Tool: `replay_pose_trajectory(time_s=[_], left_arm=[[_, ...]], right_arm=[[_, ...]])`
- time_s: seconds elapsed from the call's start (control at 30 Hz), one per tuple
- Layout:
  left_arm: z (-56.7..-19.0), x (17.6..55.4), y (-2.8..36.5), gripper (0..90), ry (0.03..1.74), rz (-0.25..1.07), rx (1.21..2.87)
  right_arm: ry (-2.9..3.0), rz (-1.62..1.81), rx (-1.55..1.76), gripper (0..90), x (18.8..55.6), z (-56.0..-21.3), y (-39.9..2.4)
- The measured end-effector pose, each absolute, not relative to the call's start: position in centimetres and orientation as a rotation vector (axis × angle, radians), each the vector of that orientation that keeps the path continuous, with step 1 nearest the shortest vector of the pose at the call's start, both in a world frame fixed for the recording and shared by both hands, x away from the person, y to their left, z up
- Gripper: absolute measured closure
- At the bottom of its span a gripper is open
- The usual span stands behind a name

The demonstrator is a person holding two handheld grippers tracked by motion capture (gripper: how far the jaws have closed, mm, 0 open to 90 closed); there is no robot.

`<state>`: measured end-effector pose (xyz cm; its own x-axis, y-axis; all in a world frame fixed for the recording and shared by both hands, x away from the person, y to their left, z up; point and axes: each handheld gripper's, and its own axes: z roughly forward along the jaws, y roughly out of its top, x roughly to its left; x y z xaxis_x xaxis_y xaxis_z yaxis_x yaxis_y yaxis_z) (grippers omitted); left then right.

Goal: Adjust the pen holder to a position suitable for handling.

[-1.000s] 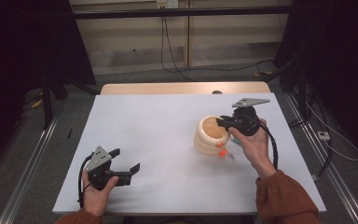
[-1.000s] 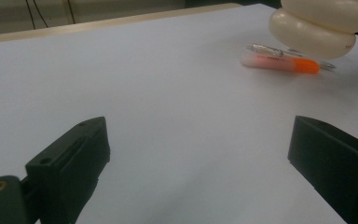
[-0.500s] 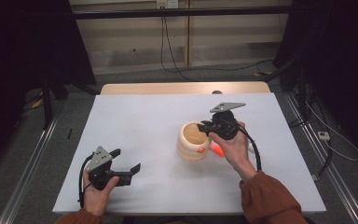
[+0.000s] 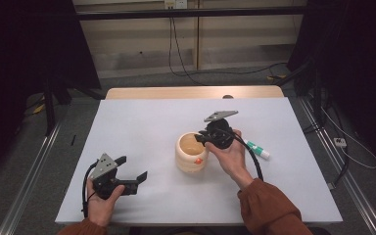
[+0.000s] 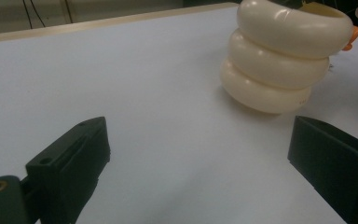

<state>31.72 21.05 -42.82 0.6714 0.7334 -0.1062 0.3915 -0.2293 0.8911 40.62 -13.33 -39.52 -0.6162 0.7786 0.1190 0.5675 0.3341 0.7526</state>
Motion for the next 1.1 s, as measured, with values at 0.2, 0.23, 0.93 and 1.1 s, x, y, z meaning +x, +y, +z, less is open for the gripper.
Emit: replay_pose_trajectory(time_s=[0.2, 0.23, 0.93, 1.1], left_arm=[[-42.8, 31.7, 21.0, 5.2, 0.886, 0.415, 1.853], [-42.8, 31.7, 21.1, 5.2, 0.886, 0.415, 1.853], [-42.8, 31.7, 21.0, 5.3, 0.886, 0.411, 1.854], [-42.9, 31.8, 21.0, 5.2, 0.887, 0.412, 1.855]], right_arm=[[2.347, 1.132, 1.21, 75.4, 40.7, -40.0, -12.7], [2.35, 1.126, 1.212, 75.4, 40.7, -40.1, -12.6], [2.327, 1.155, 1.264, 73.0, 40.5, -40.3, -13.7], [2.333, 1.178, 1.259, 70.3, 40.6, -40.3, -13.7]])
